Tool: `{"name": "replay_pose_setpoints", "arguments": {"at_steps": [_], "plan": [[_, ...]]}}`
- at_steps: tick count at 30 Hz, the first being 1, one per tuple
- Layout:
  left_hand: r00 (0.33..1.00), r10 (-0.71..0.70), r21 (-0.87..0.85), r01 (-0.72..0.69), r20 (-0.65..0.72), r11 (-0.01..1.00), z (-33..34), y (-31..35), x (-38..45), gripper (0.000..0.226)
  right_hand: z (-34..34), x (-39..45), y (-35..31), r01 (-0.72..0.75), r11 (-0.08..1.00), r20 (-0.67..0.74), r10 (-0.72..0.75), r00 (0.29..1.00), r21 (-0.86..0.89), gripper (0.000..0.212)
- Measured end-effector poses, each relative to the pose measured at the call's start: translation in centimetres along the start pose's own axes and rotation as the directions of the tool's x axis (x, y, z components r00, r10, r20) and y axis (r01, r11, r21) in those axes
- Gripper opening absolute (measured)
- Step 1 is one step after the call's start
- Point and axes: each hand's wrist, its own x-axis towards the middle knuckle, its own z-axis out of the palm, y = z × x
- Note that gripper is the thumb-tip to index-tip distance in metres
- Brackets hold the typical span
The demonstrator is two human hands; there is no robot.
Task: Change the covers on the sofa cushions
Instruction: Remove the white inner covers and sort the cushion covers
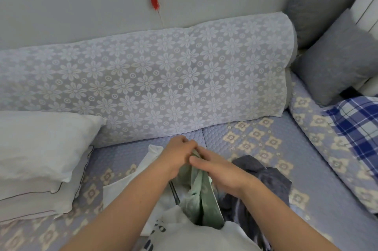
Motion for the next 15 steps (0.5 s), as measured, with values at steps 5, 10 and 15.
{"name": "replay_pose_setpoints", "arguments": {"at_steps": [5, 10, 15], "plan": [[0.991, 0.055, -0.563, -0.113, -0.119, 0.819, -2.7, 2.7, 0.4, 0.032, -2.6, -0.5, 8.3, -0.351, 0.721, -0.416, 0.096, 0.904, -0.598, 0.043], [0.985, 0.052, -0.639, -0.148, -0.166, 0.755, -6.9, 3.3, 1.1, 0.028, -6.2, -2.7, 13.0, -0.69, 0.687, -0.801, 0.268, 0.535, -0.23, 0.013], [0.981, -0.059, -0.609, -0.068, -0.187, 0.79, -9.5, 1.9, 2.7, 0.026, -12.2, -1.9, 3.4, -0.068, 0.967, -0.879, 0.252, 0.405, 0.246, 0.026]]}}
